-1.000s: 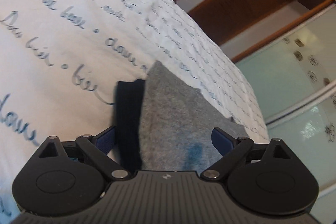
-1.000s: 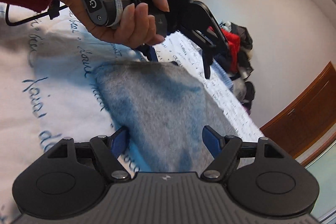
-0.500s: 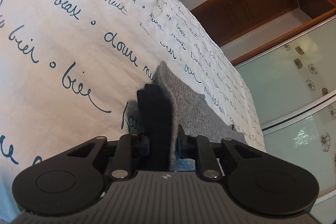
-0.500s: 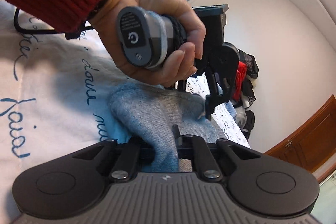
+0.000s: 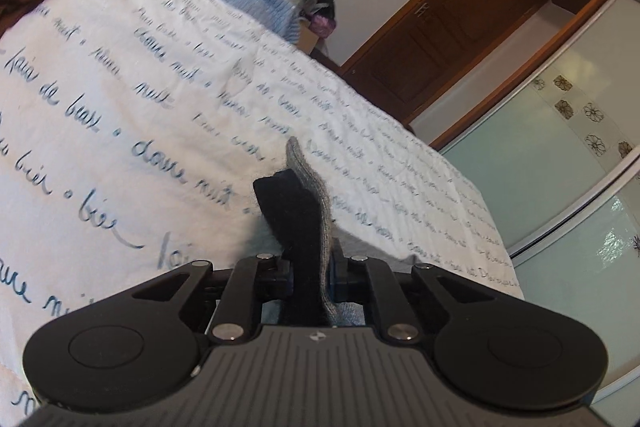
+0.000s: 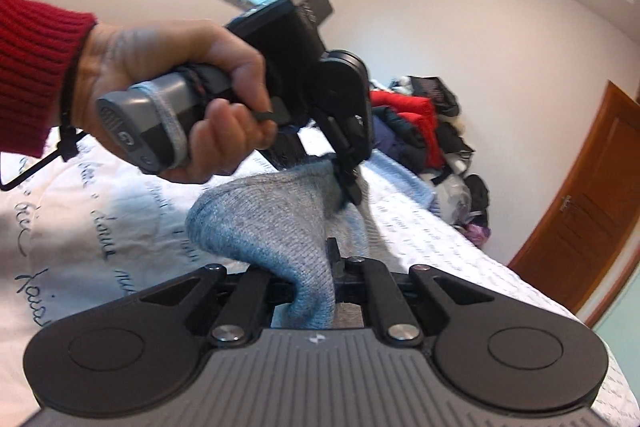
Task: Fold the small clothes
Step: 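Lift the sweater edge with both grippers and fold it over the other half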
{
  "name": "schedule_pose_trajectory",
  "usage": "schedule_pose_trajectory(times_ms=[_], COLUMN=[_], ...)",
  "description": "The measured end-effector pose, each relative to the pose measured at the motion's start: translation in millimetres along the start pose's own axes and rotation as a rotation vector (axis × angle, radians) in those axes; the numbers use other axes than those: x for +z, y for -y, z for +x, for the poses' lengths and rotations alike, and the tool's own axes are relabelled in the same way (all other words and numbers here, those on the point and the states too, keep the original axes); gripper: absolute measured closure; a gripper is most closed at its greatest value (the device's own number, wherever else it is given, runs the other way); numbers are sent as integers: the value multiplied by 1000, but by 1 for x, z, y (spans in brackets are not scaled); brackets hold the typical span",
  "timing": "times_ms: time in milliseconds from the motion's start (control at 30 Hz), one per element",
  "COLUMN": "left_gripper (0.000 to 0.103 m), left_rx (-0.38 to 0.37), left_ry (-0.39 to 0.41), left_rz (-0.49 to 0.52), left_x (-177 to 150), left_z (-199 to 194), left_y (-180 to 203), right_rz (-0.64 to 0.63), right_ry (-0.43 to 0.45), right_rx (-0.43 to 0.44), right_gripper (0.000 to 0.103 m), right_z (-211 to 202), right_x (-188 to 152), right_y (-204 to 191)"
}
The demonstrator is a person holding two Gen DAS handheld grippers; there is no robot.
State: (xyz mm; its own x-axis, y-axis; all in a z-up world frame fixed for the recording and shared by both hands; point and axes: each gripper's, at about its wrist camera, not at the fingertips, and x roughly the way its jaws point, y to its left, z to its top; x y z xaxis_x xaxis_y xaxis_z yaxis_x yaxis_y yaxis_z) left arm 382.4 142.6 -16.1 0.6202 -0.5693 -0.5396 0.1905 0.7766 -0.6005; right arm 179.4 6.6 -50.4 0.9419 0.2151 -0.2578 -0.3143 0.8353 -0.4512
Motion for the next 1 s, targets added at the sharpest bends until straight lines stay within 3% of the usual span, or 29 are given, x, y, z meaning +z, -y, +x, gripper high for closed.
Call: schedule_pose_trajectory(times_ms=[200, 533, 1000], left_gripper=[90, 91, 91], left_rx=[5, -23, -72], left_ry=[36, 26, -92], left_rz=[90, 198, 296], left_x=[-5, -21, -65], left_z=[-2, 24, 93], left_y=[53, 126, 198], right_rz=[38, 98, 242], right_ry=[2, -15, -89], right_rx=[-67, -139, -211], right_gripper=[96, 96, 96], right_z=[-10, -39, -57], right_x=[-8, -31, -73], right_y=[34, 73, 118])
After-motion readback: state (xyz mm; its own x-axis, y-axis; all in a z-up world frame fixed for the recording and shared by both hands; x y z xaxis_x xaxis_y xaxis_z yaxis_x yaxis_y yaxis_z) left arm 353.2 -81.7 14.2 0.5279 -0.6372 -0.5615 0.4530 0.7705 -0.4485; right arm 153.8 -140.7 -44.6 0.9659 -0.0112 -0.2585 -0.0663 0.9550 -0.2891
